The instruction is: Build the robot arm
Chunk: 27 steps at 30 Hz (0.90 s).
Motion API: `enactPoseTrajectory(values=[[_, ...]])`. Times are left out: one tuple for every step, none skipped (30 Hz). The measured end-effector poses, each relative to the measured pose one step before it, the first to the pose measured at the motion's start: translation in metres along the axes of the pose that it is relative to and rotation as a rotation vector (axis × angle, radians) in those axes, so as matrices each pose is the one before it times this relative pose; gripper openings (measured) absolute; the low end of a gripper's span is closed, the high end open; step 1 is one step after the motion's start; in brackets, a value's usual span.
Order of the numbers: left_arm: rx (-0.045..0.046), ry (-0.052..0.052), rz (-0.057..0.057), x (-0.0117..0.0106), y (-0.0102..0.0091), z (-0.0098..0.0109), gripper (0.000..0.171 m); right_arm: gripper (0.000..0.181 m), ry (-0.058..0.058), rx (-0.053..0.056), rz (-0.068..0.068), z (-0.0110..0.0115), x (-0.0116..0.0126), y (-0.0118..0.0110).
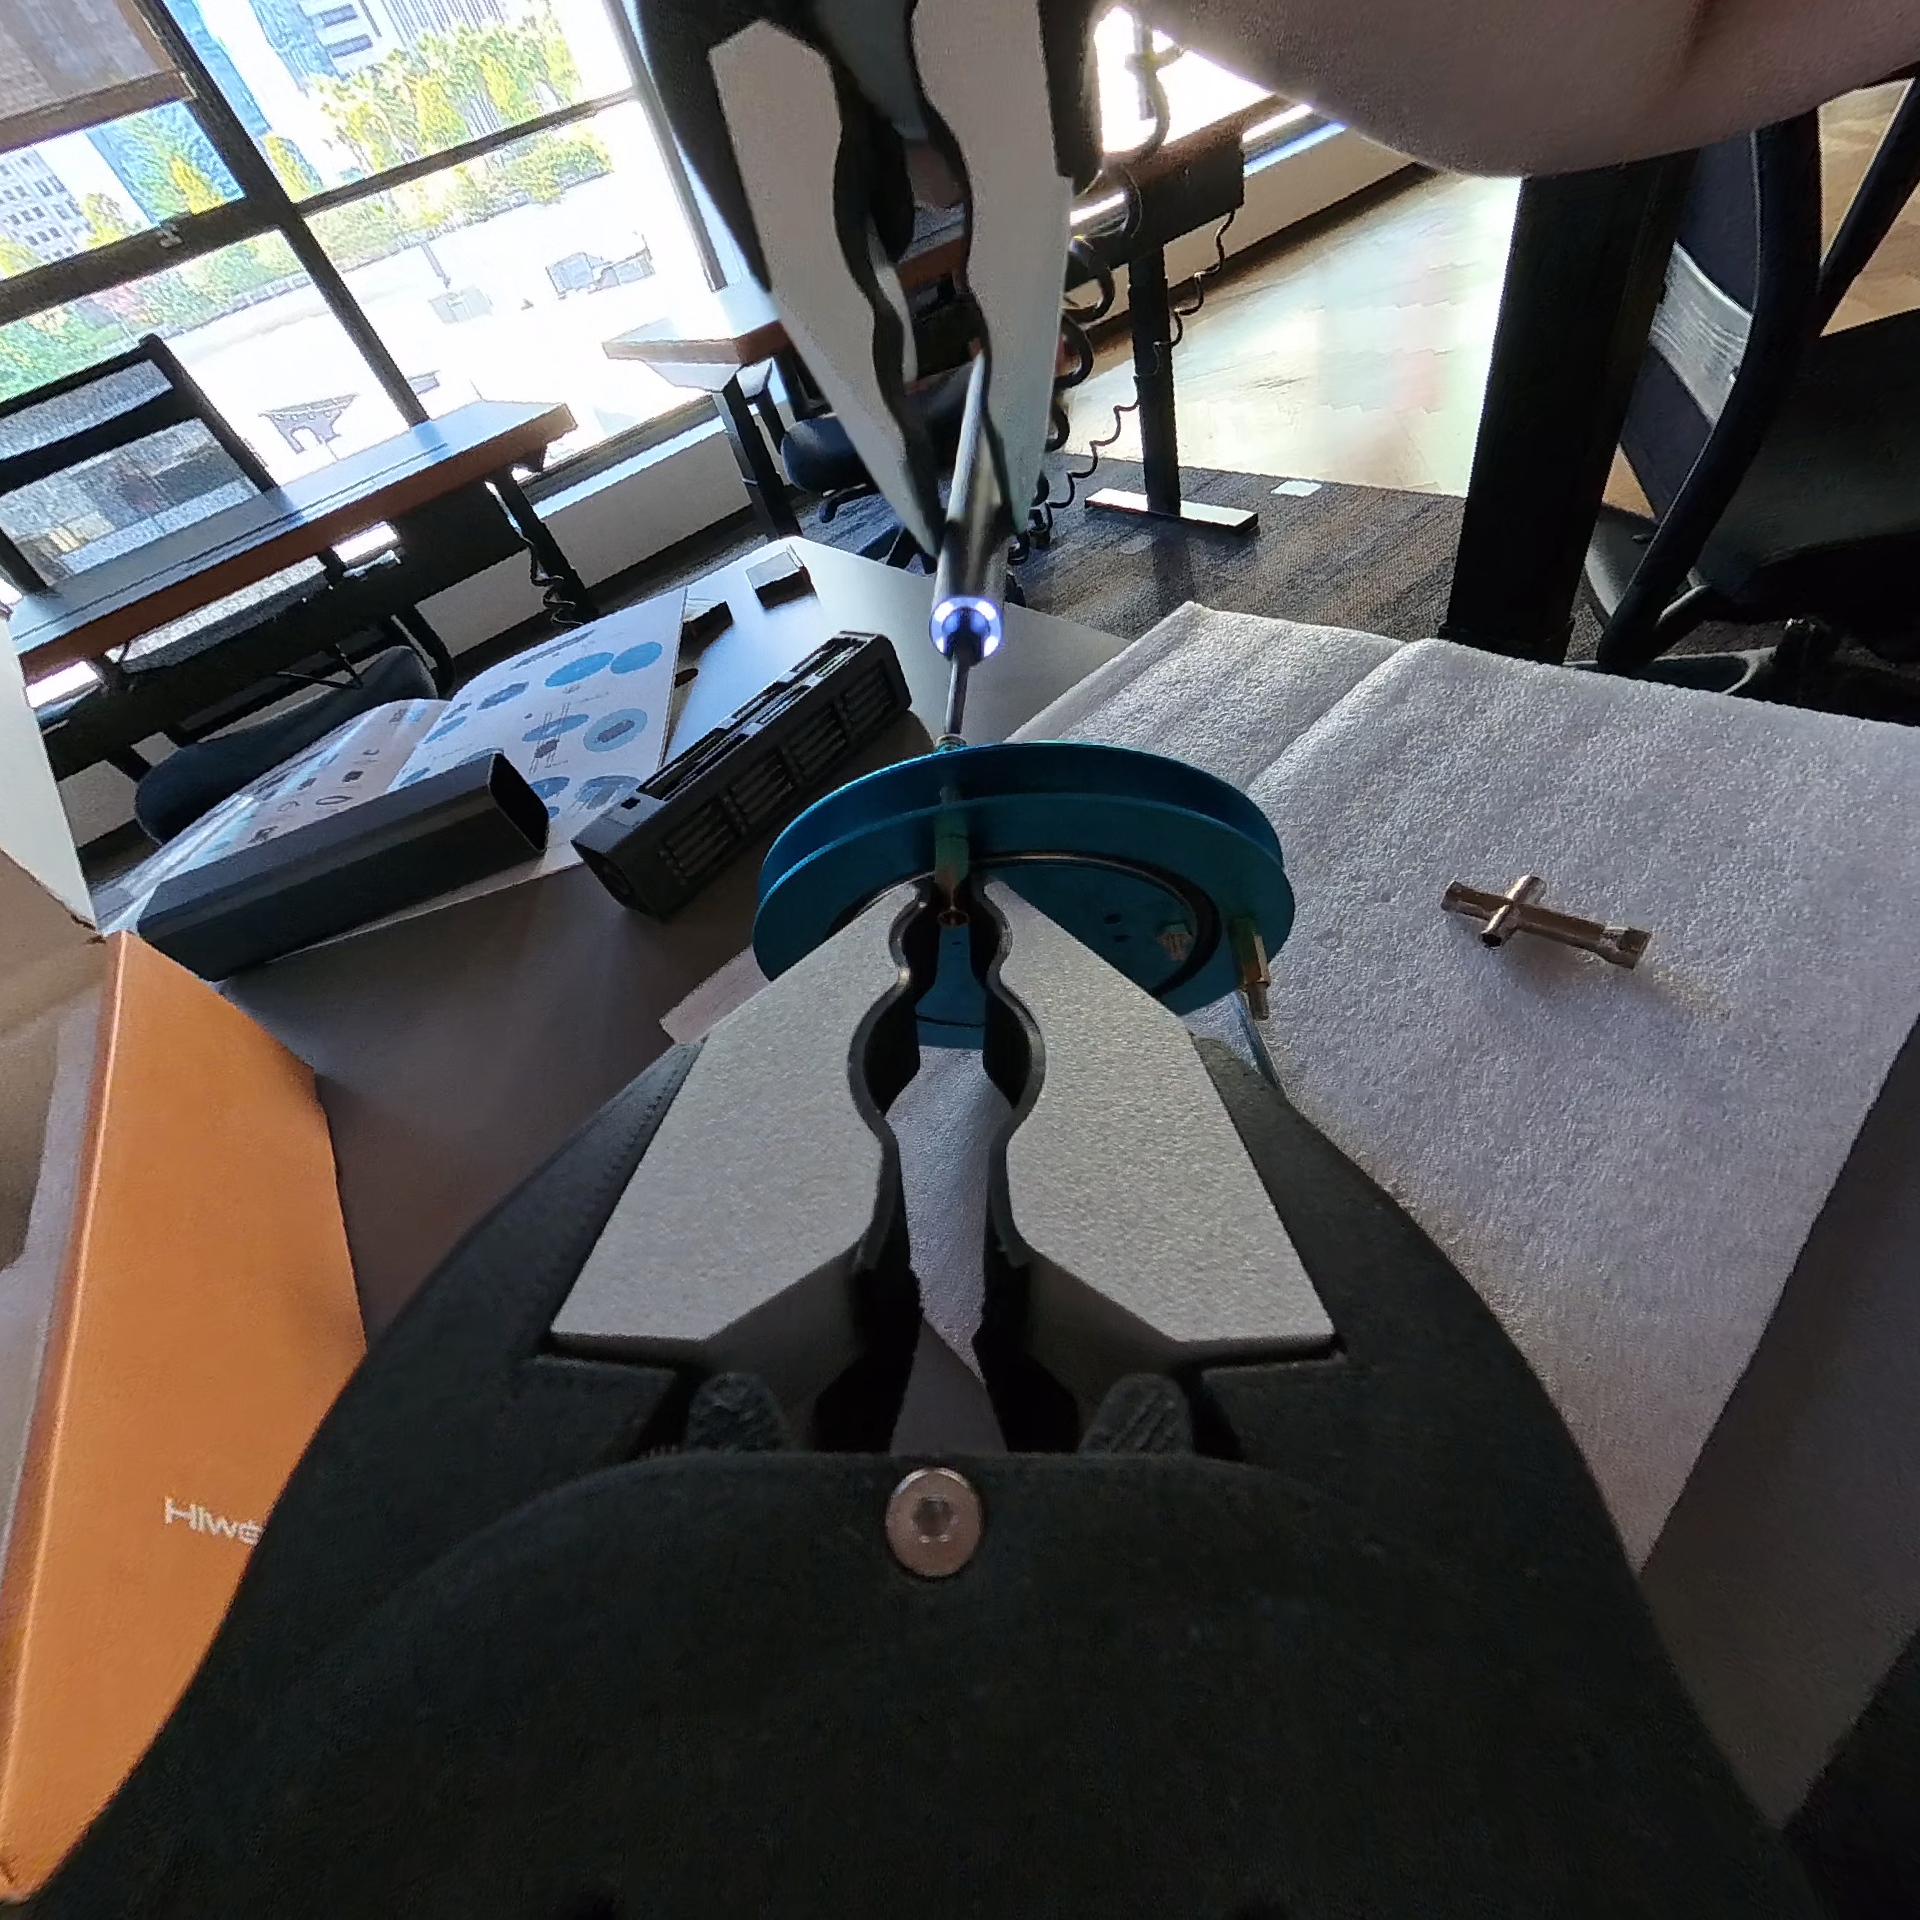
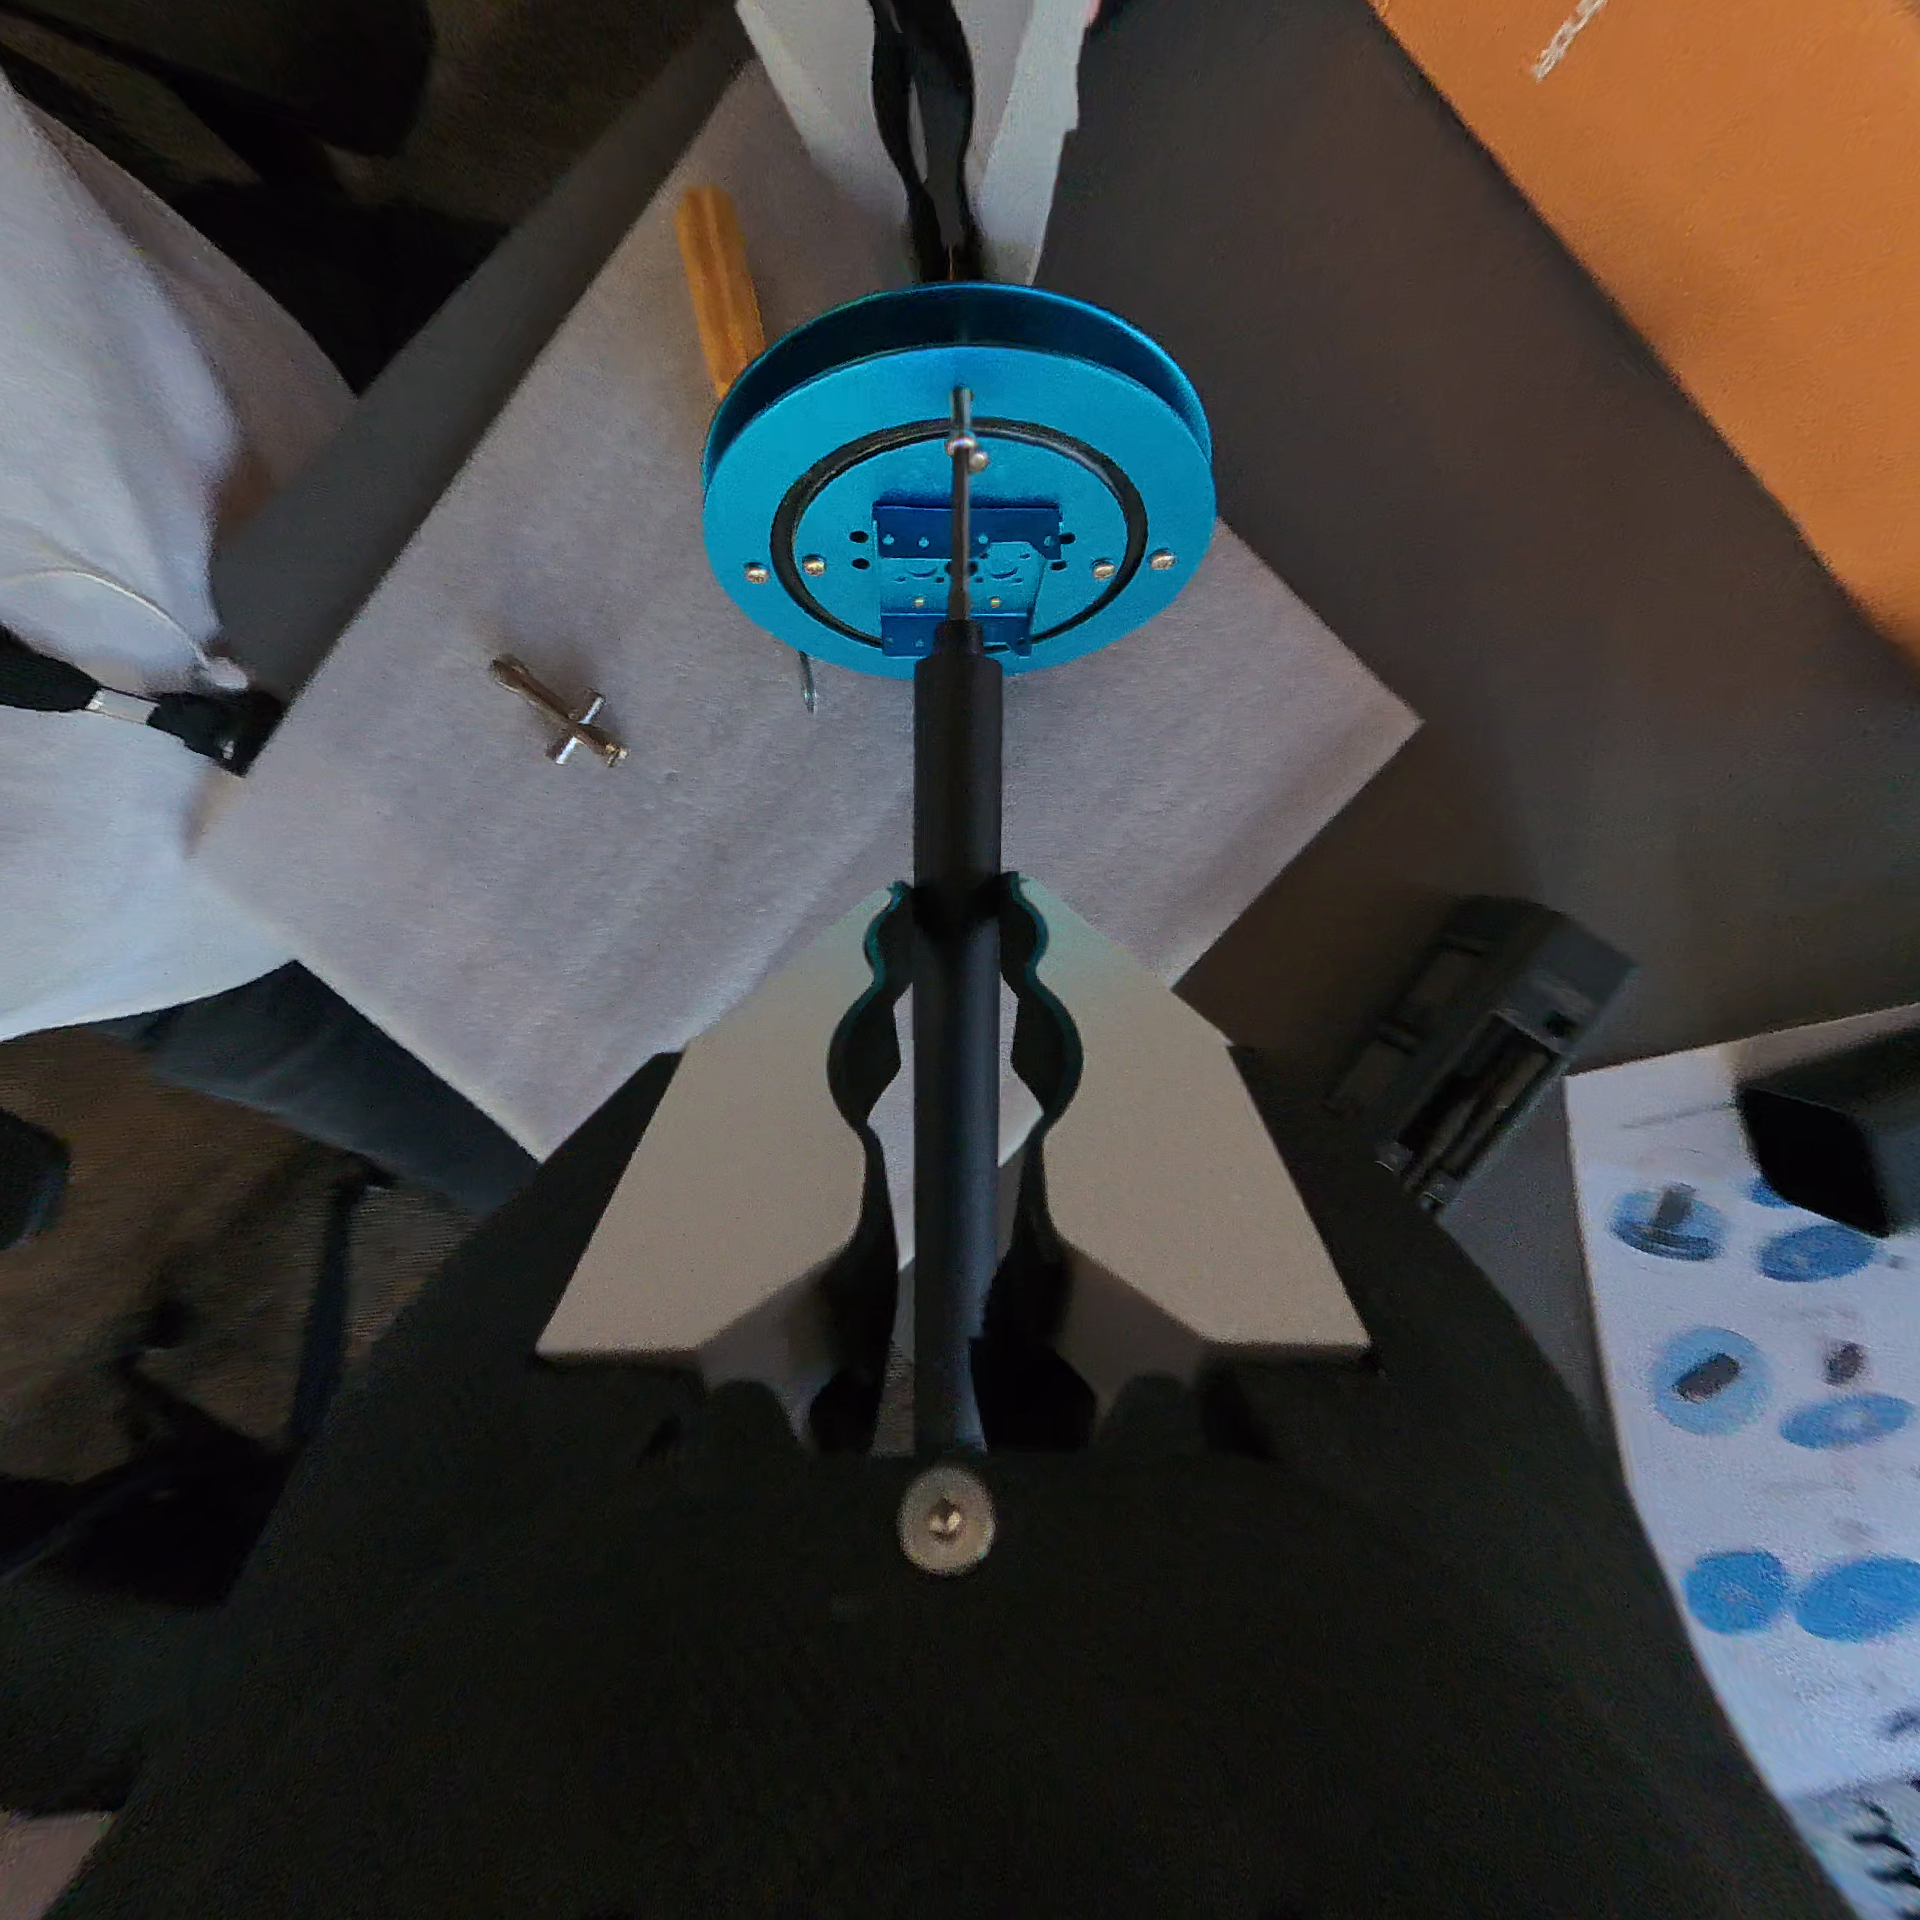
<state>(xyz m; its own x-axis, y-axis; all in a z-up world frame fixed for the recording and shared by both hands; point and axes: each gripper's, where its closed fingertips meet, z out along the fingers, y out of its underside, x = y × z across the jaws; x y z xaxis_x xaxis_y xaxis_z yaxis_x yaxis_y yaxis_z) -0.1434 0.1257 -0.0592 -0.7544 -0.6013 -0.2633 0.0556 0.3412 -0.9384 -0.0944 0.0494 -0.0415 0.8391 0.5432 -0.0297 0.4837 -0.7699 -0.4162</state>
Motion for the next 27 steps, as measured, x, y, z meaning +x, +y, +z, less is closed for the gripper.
enactPoseTrajectory(values=[[-0.00141, 0.0001, 0.004, 0.00022, -0.00048, 0.00083, 0.003, 0.015, -0.0211, 0.0042, 0.0162, 0.00106, 0.00146, 0.00155], [-0.00267, -0.0008, 0.005, -0.00005, -0.00034, 0.00051, 0.004, 0.014, -0.0202, 0.0017, 0.0048, 0.00106, 0.00011, 0.00126], [-0.00257, -0.0002, 0.0029, -0.00005, -0.00015, 0.00039, 0.003, 0.014, -0.0171, 0.002, 0.0029, 0.00106, -0.00026, 0.00083], [-0.00171, 0.0001, 0.0006, -0.0002, -0.00006, 0.00001, 0.004, 0.014, -0.0128, 0.001, 0.0064, 0.00099, -0.00009, 0.00069], [-0.00093, -0.0003, 0.0003, -0.00011, 0.00001, 0.00005, 0.004, 0.014, -0.0077, 0.0011, 0.0027, 0.00117, 0.00013, 0.00047], [0.00013, 0.0003, 0.0005, -0.00004, 0.00002, -0.00006, 0.004, 0.014, 0.0045, -0.0003, -0.0056, 0.00121, 0.00115, 0.00047], [0.00069, 0.0024, -0.0003, 0.00043, -0.0001, -0.00002, 0.004, 0.014, 0.0086, -0.0002, -0.0121, 0.00092, 0.00085, 0.00044], [0.00027, 0.0031, -0.0006, 0.00048, -0.00004, 0.00002, 0.004, 0.014, -0.0074, 0.001, -0.0086, 0.00085, -0.00138, 0.00054], [-0.00083, 0.0, 0.0003, 0.00001, -0.00001, -0.00001, 0.004, 0.015, -0.006, 0.0076, 0.0016, 0.00066, -0.00054, 0.0002], [-0.00088, -0.0014, 0.0009, -0.00016, 0.00021, -0.0001, 0.003, 0.015, -0.0053, 0.0166, 0.0014, 0.00042, 0.0002, -0.00016], [0.0002, 0.0012, -0.0005, 0.00009, 0.00004, -0.00013, 0.004, 0.015, -0.0155, 0.0219, 0.0001, 0.00042, -0.00085, -0.00018], [0.00043, 0.0037, -0.0018, 0.00041, -0.00011, 0.00006, 0.004, 0.015, -0.0317, 0.02, 0.004, 0.00054, -0.00257, 0.00018], [-0.00102, 0.002, -0.0002, 0.00035, -0.00015, 0.00016, 0.004, 0.014, -0.0398, 0.0155, 0.0253, 0.00098, -0.00213, 0.00053], [-0.00316, -0.0007, 0.0024, 0.00003, 0.00004, 0.00017, 0.003, 0.015, -0.0434, 0.0116, 0.048, 0.00154, -0.0004, 0.00079], [-0.00479, -0.0002, 0.0011, -0.00031, 0.00008, 0.00009, 0.004, 0.015, -0.0441, 0.0159, 0.0447, 0.00188, 0.0009, 0.0009], [-0.00559, 0.0009, -0.0007, -0.00037, 0.00006, 0.0001, 0.004, 0.014, -0.0433, 0.021, 0.0334, 0.00194, 0.00121, 0.00099], [-0.00584, -0.0007, 0.0006, -0.00057, 0.00002, 0.00023, 0.004, 0.015, -0.038, 0.0182, 0.0214, 0.00203, 0.00106, 0.00097], [-0.00499, -0.0009, 0.0016, -0.00041, 0.00003, 0.00028, 0.004, 0.015, -0.0289, 0.0148, 0.0083, 0.00244, 0.00123, 0.00123], [-0.00343, 0.0026, -0.0001, 0.00014, -0.00015, 0.00031, 0.004, 0.015, -0.026, 0.0089, -0.0011, 0.00263, 0.00062, 0.00161], [-0.00245, 0.0048, -0.0016, 0.00045, -0.00041, 0.00055, 0.003, 0.014, -0.022, 0.0037, -0.0083, 0.00289, 0.00032, 0.00198], [-0.00289, 0.0036, -0.0009, 0.00037, -0.00033, 0.00069, 0.004, 0.015, -0.0174, 0.0046, -0.0129, 0.00311, 0.00063, 0.00164], [-0.00398, 0.0021, 0.0012, 0.00023, -0.00039, 0.00073, 0.003, 0.015, -0.0143, 0.0063, -0.0095, 0.00312, 0.00104, 0.00154], [-0.00437, 0.0022, 0.0035, 0.00027, -0.00042, 0.00078, 0.004, 0.015, -0.0101, 0.0038, -0.0073, 0.00291, 0.00125, 0.00139], [-0.00454, 0.0021, 0.0039, 0.00028, -0.0005, 0.00067, 0.004, 0.015, -0.0083, 0.006, -0.0091, 0.00248, 0.00125, 0.00104], [-0.00521, 0.0013, 0.0031, 0.00009, -0.00032, 0.00078, 0.004, 0.015, -0.0049, 0.0091, -0.0026, 0.00191, 0.00121, 0.00036], [-0.00535, 0.0005, 0.0032, -0.00003, -0.00027, 0.00063, 0.004, 0.015, -0.002, 0.0017, 0.0013, 0.00163, 0.00127, 0.00118], [-0.00468, 0.0004, 0.0039, 0.0001, -0.00024, 0.00044, 0.004, 0.015, -0.0029, 0.0, -0.0022, 0.00147, 0.00023, 0.00121]])
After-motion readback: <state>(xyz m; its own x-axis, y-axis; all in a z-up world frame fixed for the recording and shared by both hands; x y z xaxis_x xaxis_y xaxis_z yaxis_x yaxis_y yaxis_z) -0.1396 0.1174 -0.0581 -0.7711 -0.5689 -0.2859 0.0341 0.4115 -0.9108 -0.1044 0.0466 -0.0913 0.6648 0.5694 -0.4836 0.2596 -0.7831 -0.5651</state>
